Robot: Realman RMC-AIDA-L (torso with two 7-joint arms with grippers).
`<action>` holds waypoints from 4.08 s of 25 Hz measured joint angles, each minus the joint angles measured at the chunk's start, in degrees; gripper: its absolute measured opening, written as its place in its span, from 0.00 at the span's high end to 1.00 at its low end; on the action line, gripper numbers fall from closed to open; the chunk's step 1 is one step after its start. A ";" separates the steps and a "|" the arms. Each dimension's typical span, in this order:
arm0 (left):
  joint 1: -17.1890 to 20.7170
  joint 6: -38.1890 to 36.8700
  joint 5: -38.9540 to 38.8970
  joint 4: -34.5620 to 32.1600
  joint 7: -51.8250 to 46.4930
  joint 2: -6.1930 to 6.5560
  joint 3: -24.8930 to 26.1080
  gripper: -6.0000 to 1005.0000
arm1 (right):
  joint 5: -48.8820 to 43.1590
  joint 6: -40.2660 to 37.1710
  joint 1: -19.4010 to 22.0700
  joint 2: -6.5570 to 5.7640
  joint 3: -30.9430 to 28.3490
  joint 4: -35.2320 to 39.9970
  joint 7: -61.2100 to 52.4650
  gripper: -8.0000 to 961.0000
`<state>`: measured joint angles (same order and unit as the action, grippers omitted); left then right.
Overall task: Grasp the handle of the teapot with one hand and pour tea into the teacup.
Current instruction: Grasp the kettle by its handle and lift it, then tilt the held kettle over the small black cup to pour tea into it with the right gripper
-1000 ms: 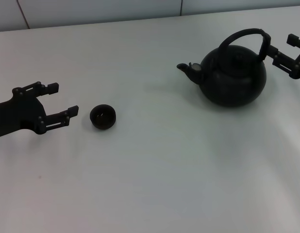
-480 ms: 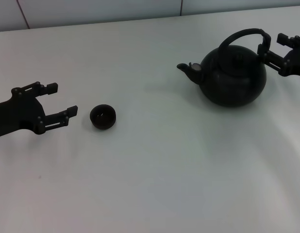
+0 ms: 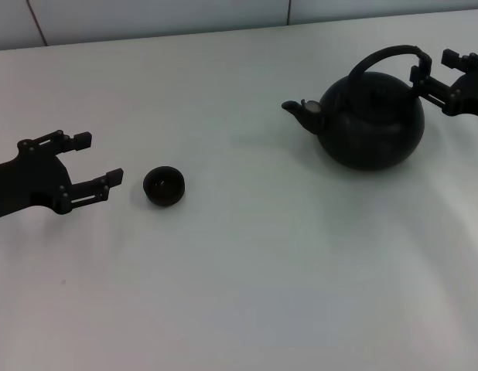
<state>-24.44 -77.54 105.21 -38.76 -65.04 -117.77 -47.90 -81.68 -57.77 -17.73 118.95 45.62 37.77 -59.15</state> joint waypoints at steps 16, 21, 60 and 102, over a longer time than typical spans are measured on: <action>-0.14 0.20 0.00 -0.38 -0.17 0.15 0.00 0.21 | 0.25 0.74 -1.68 0.17 0.41 -2.17 5.99 0.51; -0.17 0.20 0.00 -0.41 -0.23 0.17 0.01 0.21 | 0.25 1.02 -1.88 0.14 0.39 -2.28 5.99 0.79; -0.22 0.37 0.00 -0.44 0.27 -0.18 0.82 0.21 | 2.89 0.52 -3.38 0.32 0.47 -2.90 6.15 0.90; 1.20 -0.66 -0.54 -1.49 0.67 -0.16 2.38 0.21 | 7.05 -2.15 -14.25 0.28 4.39 -7.64 7.56 0.90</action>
<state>-23.24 -78.20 104.66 -40.25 -64.37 -117.93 -45.52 -74.63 -59.91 -31.97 119.23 50.01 30.13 -51.59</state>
